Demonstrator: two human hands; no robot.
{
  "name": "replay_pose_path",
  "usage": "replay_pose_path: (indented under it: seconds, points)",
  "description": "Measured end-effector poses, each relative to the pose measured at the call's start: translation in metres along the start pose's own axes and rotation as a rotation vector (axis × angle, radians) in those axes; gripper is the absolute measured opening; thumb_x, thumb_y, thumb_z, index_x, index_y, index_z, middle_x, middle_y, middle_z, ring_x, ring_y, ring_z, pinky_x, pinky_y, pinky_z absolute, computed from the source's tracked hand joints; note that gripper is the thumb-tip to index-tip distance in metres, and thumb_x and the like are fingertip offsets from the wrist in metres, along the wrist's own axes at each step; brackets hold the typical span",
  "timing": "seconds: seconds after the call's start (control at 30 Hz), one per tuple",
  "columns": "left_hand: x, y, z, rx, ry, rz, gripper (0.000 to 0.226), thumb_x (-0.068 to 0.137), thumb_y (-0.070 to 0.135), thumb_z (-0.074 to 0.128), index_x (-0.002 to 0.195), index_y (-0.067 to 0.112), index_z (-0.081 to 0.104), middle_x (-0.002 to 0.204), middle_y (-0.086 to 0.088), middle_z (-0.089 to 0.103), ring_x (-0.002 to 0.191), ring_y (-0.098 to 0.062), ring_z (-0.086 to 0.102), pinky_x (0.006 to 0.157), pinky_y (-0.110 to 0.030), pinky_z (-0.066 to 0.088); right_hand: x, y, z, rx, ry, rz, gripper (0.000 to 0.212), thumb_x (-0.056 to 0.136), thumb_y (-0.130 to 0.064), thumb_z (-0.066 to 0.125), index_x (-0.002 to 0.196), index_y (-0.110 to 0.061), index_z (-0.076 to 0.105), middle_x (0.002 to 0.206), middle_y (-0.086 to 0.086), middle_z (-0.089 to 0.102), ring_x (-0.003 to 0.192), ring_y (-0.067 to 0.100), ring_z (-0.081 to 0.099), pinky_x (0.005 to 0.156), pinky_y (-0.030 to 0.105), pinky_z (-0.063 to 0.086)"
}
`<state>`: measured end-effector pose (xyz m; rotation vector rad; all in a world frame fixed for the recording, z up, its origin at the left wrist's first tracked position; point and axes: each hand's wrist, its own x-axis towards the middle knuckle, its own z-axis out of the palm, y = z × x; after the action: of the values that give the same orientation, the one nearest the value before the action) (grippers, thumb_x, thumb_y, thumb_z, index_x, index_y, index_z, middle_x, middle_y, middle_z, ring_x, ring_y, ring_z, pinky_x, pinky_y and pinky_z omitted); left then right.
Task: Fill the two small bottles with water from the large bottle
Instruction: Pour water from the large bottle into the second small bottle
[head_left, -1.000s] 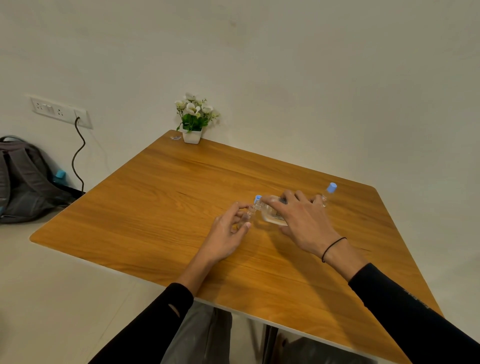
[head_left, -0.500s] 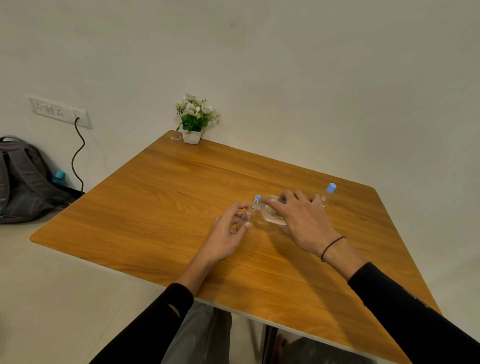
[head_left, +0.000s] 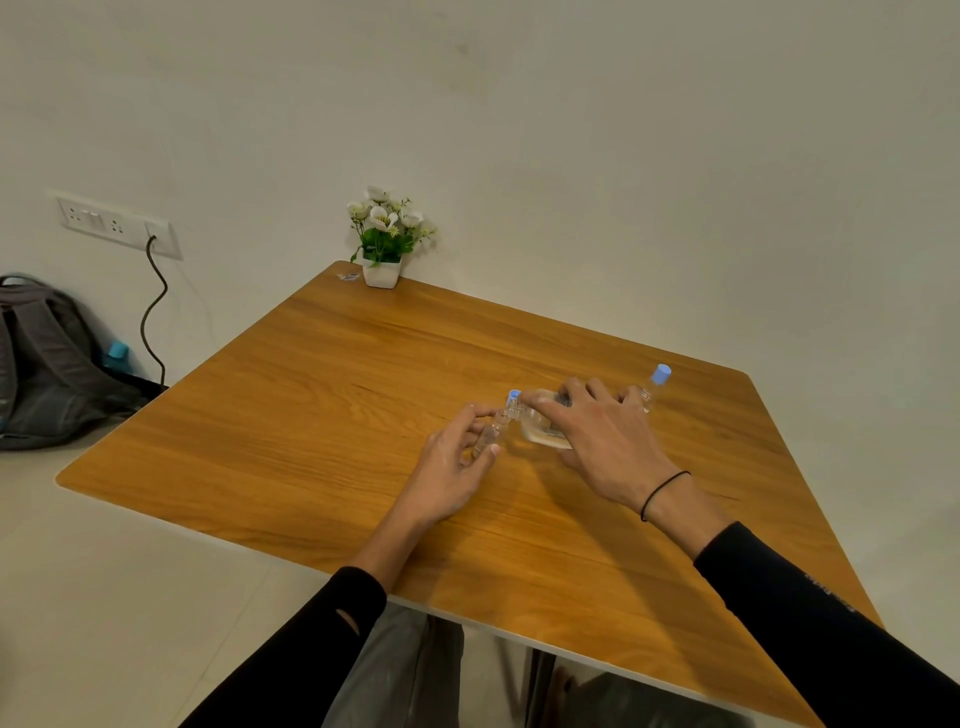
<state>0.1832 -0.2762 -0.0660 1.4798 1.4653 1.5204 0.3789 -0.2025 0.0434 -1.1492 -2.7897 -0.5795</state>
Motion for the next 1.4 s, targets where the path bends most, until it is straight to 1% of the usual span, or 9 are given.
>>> replay_pose_path:
  seconds: [0.23,0.37,0.47,0.63,0.73,0.97,1.07,1.17,1.4]
  points:
    - [-0.0003,0.0007,-0.0008,0.014,0.003,0.000,0.048,0.103,0.006,0.069,0.137,0.038,0.059,0.116,0.016,0.071,0.108,-0.006,0.073,0.082,-0.034,0.066,0.0005,-0.0001,-0.0005,-0.014,0.005,-0.006,0.076,0.094,-0.039,0.071,0.152,-0.051,0.023,0.133,0.001,0.054,0.113,0.025,0.051,0.088,0.050,0.042]
    - [-0.0012,0.0040,-0.0018,0.014,0.013,-0.007,0.052,0.103,0.008,0.070,0.133,0.048,0.058,0.114,0.024,0.071,0.110,-0.003,0.073,0.080,-0.025,0.065,0.0002,-0.0003,0.0003,-0.012,0.007,-0.002,0.076,0.094,-0.038,0.072,0.152,-0.051,0.024,0.133,0.001,0.054,0.113,0.025,0.051,0.087,0.050,0.041]
    - [-0.0016,0.0063,-0.0023,0.011,0.012,-0.015,0.054,0.103,0.008,0.069,0.131,0.052,0.057,0.114,0.026,0.072,0.110,-0.004,0.073,0.081,-0.028,0.066,0.0006,-0.0007,0.0003,-0.010,0.007,-0.001,0.075,0.095,-0.038,0.071,0.152,-0.051,0.024,0.132,0.001,0.055,0.113,0.025,0.052,0.087,0.050,0.041]
    - [-0.0023,0.0064,-0.0017,0.006,0.005,-0.001,0.047,0.103,0.006,0.069,0.139,0.035,0.060,0.116,0.016,0.072,0.109,-0.005,0.074,0.081,-0.030,0.066,-0.0002,-0.0007,-0.0005,-0.013,0.007,0.000,0.077,0.093,-0.038,0.073,0.152,-0.051,0.026,0.131,0.001,0.055,0.111,0.025,0.053,0.086,0.050,0.040]
    - [-0.0029,0.0064,-0.0015,0.008,0.000,-0.003,0.046,0.103,0.004,0.068,0.141,0.029,0.060,0.117,0.014,0.073,0.109,-0.007,0.074,0.084,-0.038,0.067,0.0001,-0.0001,-0.0010,-0.028,0.006,-0.005,0.080,0.091,-0.037,0.075,0.153,-0.051,0.026,0.130,0.001,0.055,0.111,0.024,0.052,0.084,0.048,0.039]
    - [-0.0029,0.0080,-0.0017,0.012,-0.002,-0.016,0.050,0.104,0.004,0.068,0.136,0.041,0.058,0.120,0.012,0.072,0.112,-0.009,0.074,0.087,-0.045,0.066,0.0005,-0.0006,-0.0013,-0.026,0.001,-0.003,0.078,0.093,-0.038,0.073,0.151,-0.052,0.023,0.132,0.001,0.054,0.113,0.025,0.051,0.087,0.049,0.041]
    - [-0.0024,0.0072,-0.0007,0.005,0.008,-0.019,0.048,0.103,0.002,0.068,0.137,0.035,0.059,0.121,0.001,0.074,0.114,-0.020,0.074,0.087,-0.051,0.066,0.0009,-0.0008,-0.0013,-0.031,0.002,-0.003,0.077,0.093,-0.037,0.072,0.151,-0.052,0.024,0.131,0.001,0.054,0.112,0.025,0.051,0.086,0.049,0.041]
    - [-0.0020,0.0065,-0.0009,0.002,0.008,-0.016,0.047,0.102,0.001,0.068,0.137,0.032,0.059,0.120,-0.004,0.075,0.112,-0.021,0.074,0.085,-0.051,0.066,0.0007,-0.0006,-0.0012,-0.029,0.004,-0.004,0.077,0.093,-0.038,0.072,0.151,-0.052,0.024,0.131,0.001,0.055,0.112,0.025,0.052,0.086,0.049,0.041]
    - [-0.0020,0.0057,-0.0012,-0.004,-0.007,-0.022,0.049,0.102,0.004,0.069,0.135,0.039,0.059,0.116,0.011,0.074,0.111,-0.013,0.074,0.085,-0.043,0.068,0.0001,-0.0004,-0.0013,-0.029,0.009,-0.006,0.076,0.094,-0.037,0.071,0.151,-0.052,0.023,0.131,0.002,0.055,0.112,0.025,0.052,0.087,0.050,0.042]
